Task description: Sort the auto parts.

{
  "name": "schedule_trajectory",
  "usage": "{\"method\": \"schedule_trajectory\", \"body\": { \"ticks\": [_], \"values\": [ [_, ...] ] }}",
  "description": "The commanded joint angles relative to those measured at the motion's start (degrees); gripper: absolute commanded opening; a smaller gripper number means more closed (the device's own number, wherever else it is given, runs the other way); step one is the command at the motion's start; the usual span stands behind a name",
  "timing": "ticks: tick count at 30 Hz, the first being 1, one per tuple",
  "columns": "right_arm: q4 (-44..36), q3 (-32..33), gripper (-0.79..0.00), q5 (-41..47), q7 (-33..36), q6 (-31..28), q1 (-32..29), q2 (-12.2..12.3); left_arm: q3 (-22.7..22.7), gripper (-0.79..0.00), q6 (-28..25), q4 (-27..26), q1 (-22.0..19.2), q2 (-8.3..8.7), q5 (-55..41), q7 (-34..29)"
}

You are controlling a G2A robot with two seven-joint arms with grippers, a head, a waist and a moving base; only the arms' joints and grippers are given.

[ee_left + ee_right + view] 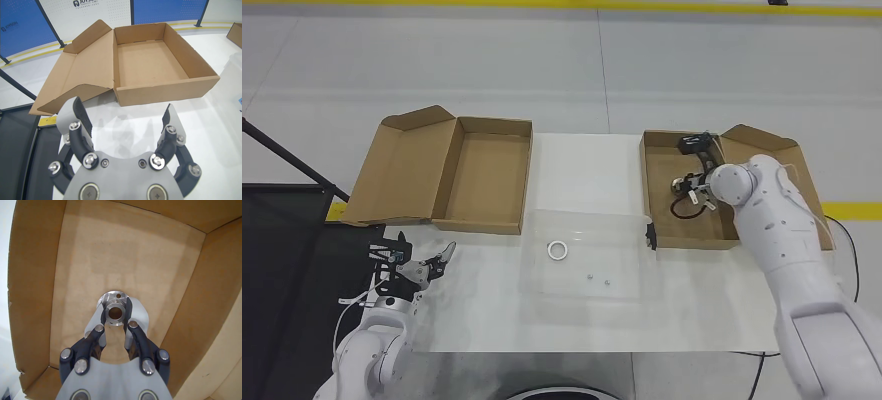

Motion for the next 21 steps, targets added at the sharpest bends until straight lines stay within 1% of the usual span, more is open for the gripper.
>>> {"method": "schedule_trajectory", "body": {
  "ticks": [1,2,4,5,6,7,8,10,11,12,14,16,18,21],
  "values": [
    [0.5,-0.2,-0.533,0.1,-0.1,-0.1,0.2,-0.2,0.0,0.000,0.0,0.0,0.0,0.00,0.0,0.0],
    [0.7,-0.2,-0.471,0.2,-0.2,-0.1,0.3,-0.2,0.0,0.000,0.0,0.0,0.0,0.00,0.0,0.0],
    [1.0,-0.2,-0.413,0.5,-0.5,-0.5,0.6,-0.3,0.0,0.000,0.0,0.0,0.0,0.00,0.0,0.0],
    [1.0,-0.1,-0.317,0.6,-0.7,-0.6,0.7,-0.3,0.0,0.000,0.0,0.0,0.0,0.00,0.0,0.0],
    [0.9,0.0,-0.317,0.7,-0.9,-0.9,0.7,-0.3,0.0,0.000,0.0,0.0,0.0,0.00,0.0,0.0],
    [0.6,0.2,-0.222,0.7,-1.1,-1.0,0.8,-0.2,0.0,0.000,0.0,0.0,0.0,0.00,0.0,0.0],
    [0.3,0.4,-0.157,0.7,-1.2,-1.1,0.8,-0.1,0.0,0.000,0.0,0.0,0.0,0.00,0.0,0.0],
    [-1.0,0.8,-0.095,0.5,-1.5,-1.3,0.7,0.2,0.0,0.000,0.0,0.0,0.0,0.00,0.0,0.0],
    [-1.9,1.1,-0.083,0.2,-1.6,-1.2,0.5,0.4,0.0,0.000,0.0,0.0,0.0,0.00,0.0,0.0],
    [-3.1,1.4,-0.052,0.3,-1.7,-1.4,0.2,0.6,0.0,0.000,0.0,0.0,0.0,0.00,0.0,0.0],
    [-6.1,2.4,-0.040,0.6,-1.8,-2.3,-0.7,1.2,0.0,0.000,0.0,0.0,0.0,0.00,0.0,0.0],
    [-9.9,3.7,-0.009,0.4,-1.5,-2.8,-2.0,2.0,0.0,0.000,0.0,0.0,0.0,0.00,0.0,0.0],
    [-15.1,5.4,0.000,0.3,-0.9,-3.0,-3.9,2.9,0.0,0.000,0.0,0.0,0.0,0.00,0.0,0.0],
    [-26.1,8.7,0.000,0.9,0.6,-3.3,-8.5,4.4,0.0,0.000,0.0,0.0,0.0,0.00,0.0,0.0]
  ]
}}
